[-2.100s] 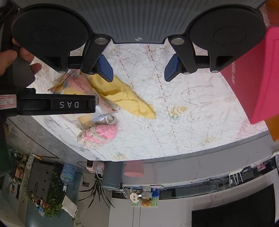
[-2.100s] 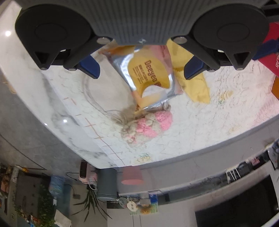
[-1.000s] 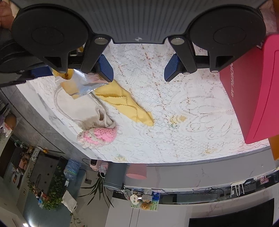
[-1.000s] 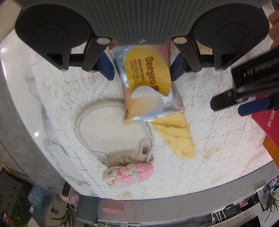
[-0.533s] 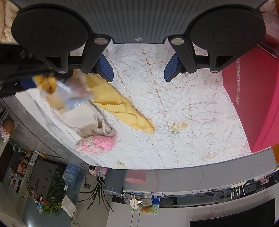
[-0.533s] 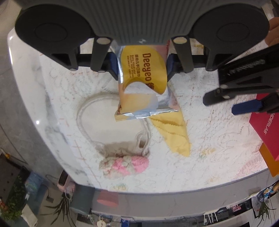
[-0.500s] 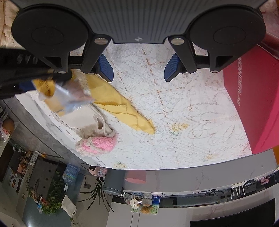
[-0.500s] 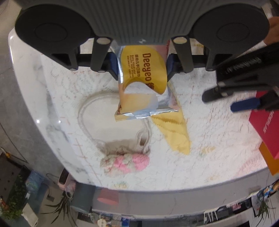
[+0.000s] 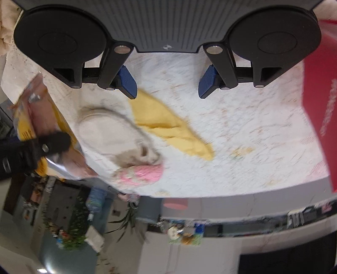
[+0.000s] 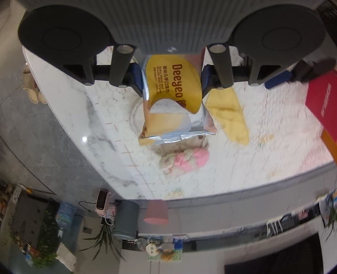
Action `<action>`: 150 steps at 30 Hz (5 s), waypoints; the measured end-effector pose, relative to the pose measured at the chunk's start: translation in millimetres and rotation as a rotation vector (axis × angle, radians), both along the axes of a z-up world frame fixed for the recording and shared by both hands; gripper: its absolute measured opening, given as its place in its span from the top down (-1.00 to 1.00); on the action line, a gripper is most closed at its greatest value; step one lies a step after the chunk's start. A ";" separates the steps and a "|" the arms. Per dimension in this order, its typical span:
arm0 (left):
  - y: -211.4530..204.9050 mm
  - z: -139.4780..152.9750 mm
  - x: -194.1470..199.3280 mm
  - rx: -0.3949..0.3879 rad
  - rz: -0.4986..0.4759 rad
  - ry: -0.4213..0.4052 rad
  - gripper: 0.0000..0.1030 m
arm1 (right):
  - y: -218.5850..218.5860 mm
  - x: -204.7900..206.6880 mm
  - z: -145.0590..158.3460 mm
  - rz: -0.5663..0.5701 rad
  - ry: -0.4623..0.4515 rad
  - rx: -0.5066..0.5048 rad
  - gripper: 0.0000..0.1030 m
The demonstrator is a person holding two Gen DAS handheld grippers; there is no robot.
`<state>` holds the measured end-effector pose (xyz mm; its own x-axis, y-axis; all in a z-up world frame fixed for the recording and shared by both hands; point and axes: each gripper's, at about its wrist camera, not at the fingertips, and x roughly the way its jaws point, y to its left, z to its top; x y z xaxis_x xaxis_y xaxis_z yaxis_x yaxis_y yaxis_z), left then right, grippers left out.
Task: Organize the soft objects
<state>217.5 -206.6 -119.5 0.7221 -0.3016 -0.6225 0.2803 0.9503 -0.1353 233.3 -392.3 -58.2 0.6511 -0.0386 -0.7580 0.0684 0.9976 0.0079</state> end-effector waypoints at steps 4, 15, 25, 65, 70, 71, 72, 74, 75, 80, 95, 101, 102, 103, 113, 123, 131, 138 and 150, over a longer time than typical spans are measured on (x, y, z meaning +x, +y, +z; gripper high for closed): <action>-22.0 -4.7 7.8 0.032 -0.013 -0.010 -0.56 | -10.3 0.9 1.2 -0.021 -0.021 0.027 -0.01; -48.0 -10.2 34.8 0.129 0.011 -0.055 -0.57 | -18.0 -2.4 4.2 -0.042 -0.049 0.066 -0.01; -42.6 -9.1 47.9 0.133 0.107 -0.044 -0.35 | -17.9 -2.0 1.4 -0.053 -0.042 0.050 -0.01; 3.6 -4.8 -25.8 -0.023 0.064 0.013 -0.04 | -17.2 -0.3 -0.6 -0.045 -0.026 0.063 -0.02; 5.8 -6.1 -27.5 0.012 0.077 -0.011 0.58 | -14.7 0.3 -1.0 -0.037 -0.022 0.054 -0.02; 5.9 -7.3 -27.9 0.023 0.075 -0.024 0.69 | -14.2 0.4 -1.3 -0.035 -0.021 0.052 -0.02; 6.3 -8.5 -29.1 0.032 0.077 -0.036 0.76 | -13.9 0.3 -1.6 -0.034 -0.020 0.050 -0.02; 7.5 -9.0 -32.0 0.052 0.058 -0.058 0.93 | -12.7 0.4 -2.0 -0.032 -0.019 0.044 -0.02; 7.7 -7.7 -34.0 0.068 0.038 -0.064 0.94 | -11.9 0.6 -2.4 -0.029 -0.018 0.038 -0.02; 20.2 8.4 -44.4 0.111 -0.049 -0.084 0.94 | -4.3 1.9 -7.4 -0.012 0.004 0.001 -0.02; 71.3 77.1 -85.0 0.126 -0.221 -0.123 0.94 | 16.5 10.0 2.7 -0.097 -0.098 -0.004 -0.01; 121.0 115.6 -105.2 0.015 -0.131 -0.232 0.94 | 25.0 8.7 5.9 -0.126 -0.132 0.080 -0.01; 129.7 122.7 -105.4 0.008 -0.112 -0.242 0.94 | 26.7 9.0 4.6 -0.121 -0.124 0.092 -0.01; 139.2 130.0 -104.8 0.000 -0.094 -0.253 0.94 | 28.4 8.8 3.2 -0.117 -0.118 0.097 -0.01; 236.7 184.0 -95.1 -0.123 0.120 -0.383 0.94 | 57.1 -5.4 13.3 -0.092 -0.155 0.177 -0.01; 320.5 186.8 -80.0 -0.119 0.237 -0.351 0.94 | 162.7 -20.7 96.3 0.092 -0.329 0.215 -0.01; 377.0 173.0 -73.9 -0.183 0.254 -0.241 0.94 | 300.7 10.8 119.3 0.332 -0.271 0.258 -0.01; 409.4 161.5 -72.8 -0.231 0.181 -0.190 0.94 | 402.1 34.7 82.5 0.460 -0.120 0.177 -0.01; 426.8 145.7 -73.0 -0.253 0.201 -0.129 0.94 | 471.6 96.2 4.6 0.468 0.086 -0.116 -0.01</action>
<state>144.5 220.2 26.2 0.8506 -0.2781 -0.4463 0.1206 0.9292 -0.3492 329.5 79.3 -53.6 0.5535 0.1559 -0.8181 -0.3924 0.9153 -0.0911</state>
